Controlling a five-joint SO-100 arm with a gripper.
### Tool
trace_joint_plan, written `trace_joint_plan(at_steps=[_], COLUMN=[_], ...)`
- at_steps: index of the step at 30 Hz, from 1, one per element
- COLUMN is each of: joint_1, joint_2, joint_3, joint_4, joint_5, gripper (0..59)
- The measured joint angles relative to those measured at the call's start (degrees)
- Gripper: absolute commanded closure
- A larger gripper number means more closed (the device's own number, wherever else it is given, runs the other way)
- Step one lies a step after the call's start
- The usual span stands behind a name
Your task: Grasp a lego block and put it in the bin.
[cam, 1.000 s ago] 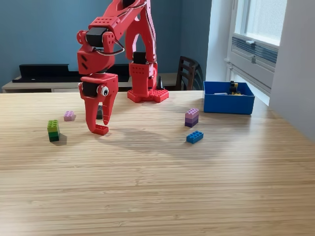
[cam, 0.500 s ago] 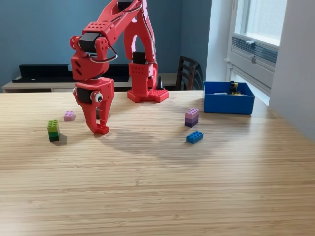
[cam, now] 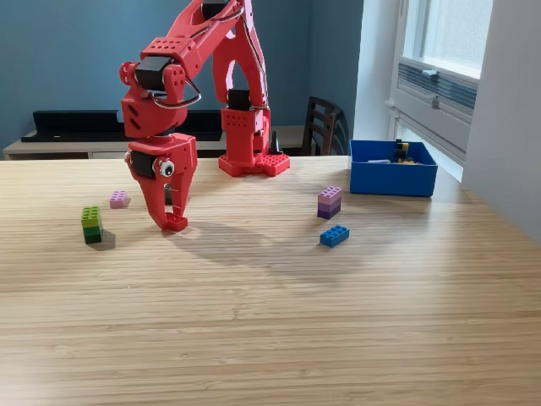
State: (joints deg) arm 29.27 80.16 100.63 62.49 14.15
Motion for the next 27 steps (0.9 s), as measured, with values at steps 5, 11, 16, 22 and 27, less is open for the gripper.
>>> trace_joint_plan(at_steps=[5, 11, 16, 22, 27], joint_1=[-3.78, -12.39, -24.87, -44.74, -61.7], joint_2=[0.0, 0.44, 5.1, 8.44, 8.53], joint_3=[-10.72, -23.55, -25.4, -25.58, -24.87], joint_4=[10.02, 18.46, 23.29, 26.89, 27.16], joint_5=[2.81, 4.48, 5.98, 7.47, 8.53], gripper=[58.6, 58.6, 58.6, 58.6, 58.6])
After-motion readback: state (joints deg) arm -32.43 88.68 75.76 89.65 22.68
